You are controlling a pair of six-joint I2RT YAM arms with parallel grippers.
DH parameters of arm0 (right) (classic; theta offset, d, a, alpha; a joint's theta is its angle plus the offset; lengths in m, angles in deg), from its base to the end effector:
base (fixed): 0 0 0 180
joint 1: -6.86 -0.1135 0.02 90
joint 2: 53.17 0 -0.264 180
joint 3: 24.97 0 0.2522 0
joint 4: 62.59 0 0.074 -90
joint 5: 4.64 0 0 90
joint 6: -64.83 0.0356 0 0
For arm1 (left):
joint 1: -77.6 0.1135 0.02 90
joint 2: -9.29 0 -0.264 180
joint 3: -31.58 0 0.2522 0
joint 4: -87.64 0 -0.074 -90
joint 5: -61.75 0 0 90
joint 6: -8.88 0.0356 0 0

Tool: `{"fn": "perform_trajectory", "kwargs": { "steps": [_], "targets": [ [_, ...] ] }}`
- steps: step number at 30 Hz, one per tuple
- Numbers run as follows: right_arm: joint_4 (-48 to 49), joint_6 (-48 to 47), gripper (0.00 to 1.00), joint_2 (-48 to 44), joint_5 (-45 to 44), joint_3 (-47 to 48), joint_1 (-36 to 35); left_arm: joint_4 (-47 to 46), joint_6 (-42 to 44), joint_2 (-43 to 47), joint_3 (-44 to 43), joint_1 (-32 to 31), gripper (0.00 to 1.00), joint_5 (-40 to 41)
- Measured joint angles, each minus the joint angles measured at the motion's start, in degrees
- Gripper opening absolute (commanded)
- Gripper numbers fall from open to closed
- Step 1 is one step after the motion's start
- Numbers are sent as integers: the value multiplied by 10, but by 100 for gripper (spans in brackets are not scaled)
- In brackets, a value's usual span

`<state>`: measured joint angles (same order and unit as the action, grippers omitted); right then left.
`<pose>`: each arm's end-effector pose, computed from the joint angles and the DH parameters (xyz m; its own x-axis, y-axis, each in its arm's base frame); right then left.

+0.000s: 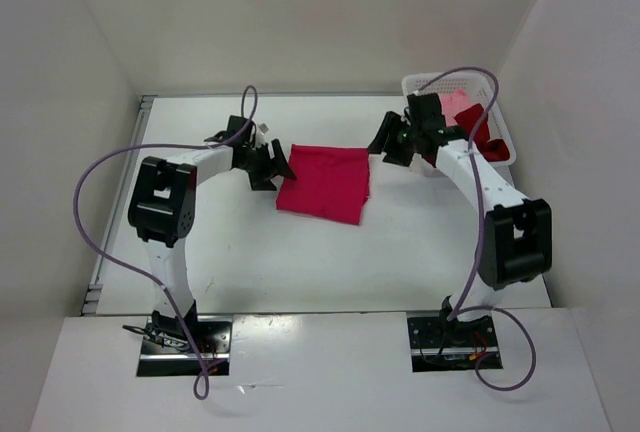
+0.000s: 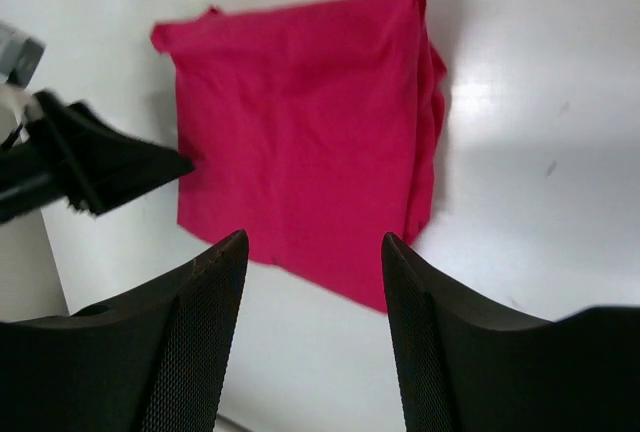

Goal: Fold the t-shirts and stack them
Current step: Put the neatly folded tshirt into the corner of the board with the left arm

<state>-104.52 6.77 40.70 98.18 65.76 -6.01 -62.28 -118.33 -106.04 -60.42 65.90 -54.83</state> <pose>0.3555 0.0893 0.2861 -0.7814 0.3506 -0.5162 0.0512 0.8605 0.5069 0.4155 -0.1023 0.1673 -0.8938 -0.3672 -0.2575 -0.1230 0.7528 -0.6466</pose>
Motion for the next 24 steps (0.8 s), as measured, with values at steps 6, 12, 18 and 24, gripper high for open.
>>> {"fn": "perform_trajectory", "kwargs": {
  "steps": [6,12,18,24],
  "targets": [
    [9,12,62,-76,22,-126,-14,-24,16,-51,-28,-23,41,-35],
    [5,30,62,-143,32,-200,-21,-45,-1,-102,-74,-32,0,-47],
    [11,34,62,-174,35,-210,-21,-47,-23,-94,-86,22,0,-35],
    [10,36,62,-177,51,-240,-21,-70,-70,-17,-56,255,66,-10]
  ]
}}
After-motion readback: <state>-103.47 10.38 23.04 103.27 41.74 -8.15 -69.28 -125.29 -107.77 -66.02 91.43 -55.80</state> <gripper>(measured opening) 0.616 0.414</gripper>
